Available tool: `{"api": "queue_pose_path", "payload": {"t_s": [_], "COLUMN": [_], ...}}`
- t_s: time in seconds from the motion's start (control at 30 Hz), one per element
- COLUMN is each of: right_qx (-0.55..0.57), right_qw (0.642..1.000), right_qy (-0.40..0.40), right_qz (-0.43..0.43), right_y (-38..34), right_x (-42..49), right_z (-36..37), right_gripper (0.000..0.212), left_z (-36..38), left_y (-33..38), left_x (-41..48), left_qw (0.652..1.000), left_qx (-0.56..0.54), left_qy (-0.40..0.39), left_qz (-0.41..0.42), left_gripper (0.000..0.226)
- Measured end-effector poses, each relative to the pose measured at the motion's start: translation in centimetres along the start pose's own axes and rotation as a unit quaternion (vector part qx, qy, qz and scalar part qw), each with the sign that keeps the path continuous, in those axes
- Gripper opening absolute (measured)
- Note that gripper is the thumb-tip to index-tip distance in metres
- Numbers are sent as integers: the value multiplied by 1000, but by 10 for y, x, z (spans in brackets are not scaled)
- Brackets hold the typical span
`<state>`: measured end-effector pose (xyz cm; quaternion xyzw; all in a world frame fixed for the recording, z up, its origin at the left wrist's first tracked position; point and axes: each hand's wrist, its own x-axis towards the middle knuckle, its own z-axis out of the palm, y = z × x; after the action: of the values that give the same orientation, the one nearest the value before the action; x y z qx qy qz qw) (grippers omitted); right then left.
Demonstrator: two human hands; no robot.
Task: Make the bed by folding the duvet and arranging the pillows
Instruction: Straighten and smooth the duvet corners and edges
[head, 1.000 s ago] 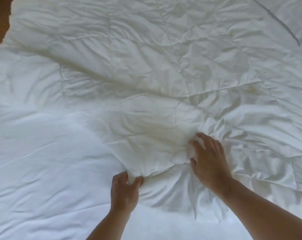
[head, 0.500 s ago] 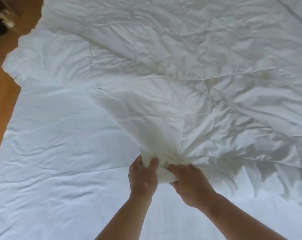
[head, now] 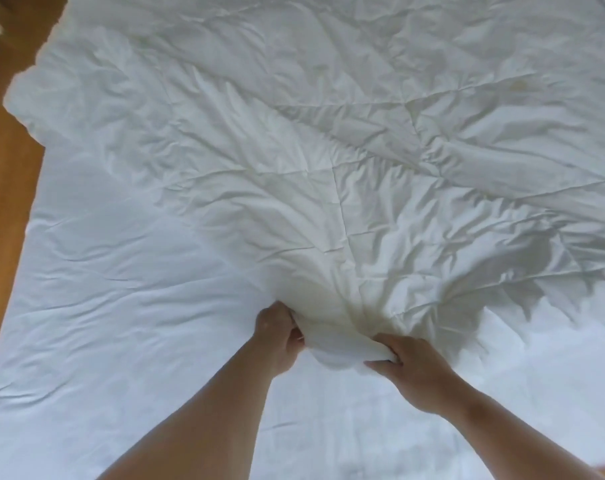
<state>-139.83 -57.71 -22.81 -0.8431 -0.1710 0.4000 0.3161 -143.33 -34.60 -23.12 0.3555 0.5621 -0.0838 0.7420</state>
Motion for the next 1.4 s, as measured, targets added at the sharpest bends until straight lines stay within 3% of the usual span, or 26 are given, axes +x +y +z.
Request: {"api": "queue_pose_path", "payload": {"t_s": [0.13, 0.27, 0.37, 0.47, 0.6, 0.7, 0.77, 0.87, 0.97, 1.07, 1.2, 1.27, 1.4], "right_qx": [30, 7, 7, -62, -241, -284, -266, -246, -189, -153, -136, -145, -174], "right_qw": [998, 997, 998, 994, 968, 954, 957, 961, 974, 984, 990, 989, 984], "right_qy": [29, 59, 35, -1, 37, 66, 49, 109, 117, 83, 17, -5, -28], "right_qz": [40, 58, 60, 86, 53, -62, -102, -63, -32, -35, -26, -29, -15], "right_y": [-5, -19, -40, -53, -69, -99, -112, -104, -98, -98, -101, -98, -90], "right_x": [3, 7, 0, -10, -16, -18, -15, -3, -1, -14, -46, -62, -83], "right_z": [7, 9, 31, 65, 95, 134, 165, 187, 183, 177, 177, 183, 198], "right_gripper": [10, 16, 26, 7, 29, 55, 54, 50, 44, 23, 7, 9, 8], "left_z": [24, -7, -47, -99, -171, -184, -180, -174, -177, -184, -211, -233, -269], "left_y": [-1, 20, 19, -2, -31, -21, -8, 14, 25, 15, -17, -42, -82], "left_x": [18, 35, 17, -24, -66, -49, -22, 6, 7, -14, -71, -95, -113], "left_qw": [987, 978, 991, 986, 967, 985, 989, 994, 992, 976, 882, 862, 882], "left_qx": [-5, -34, -34, 74, 199, 118, 70, -29, -37, 93, 329, 373, 393], "left_qy": [-156, -206, -127, -22, 68, 35, 25, 33, 88, 114, 170, 177, 151], "left_qz": [-45, -12, 32, 149, 142, 118, 127, 103, 78, 162, 293, 294, 213], "left_gripper": [36, 43, 29, 17, 42, 44, 48, 35, 12, 18, 20, 23, 26]}}
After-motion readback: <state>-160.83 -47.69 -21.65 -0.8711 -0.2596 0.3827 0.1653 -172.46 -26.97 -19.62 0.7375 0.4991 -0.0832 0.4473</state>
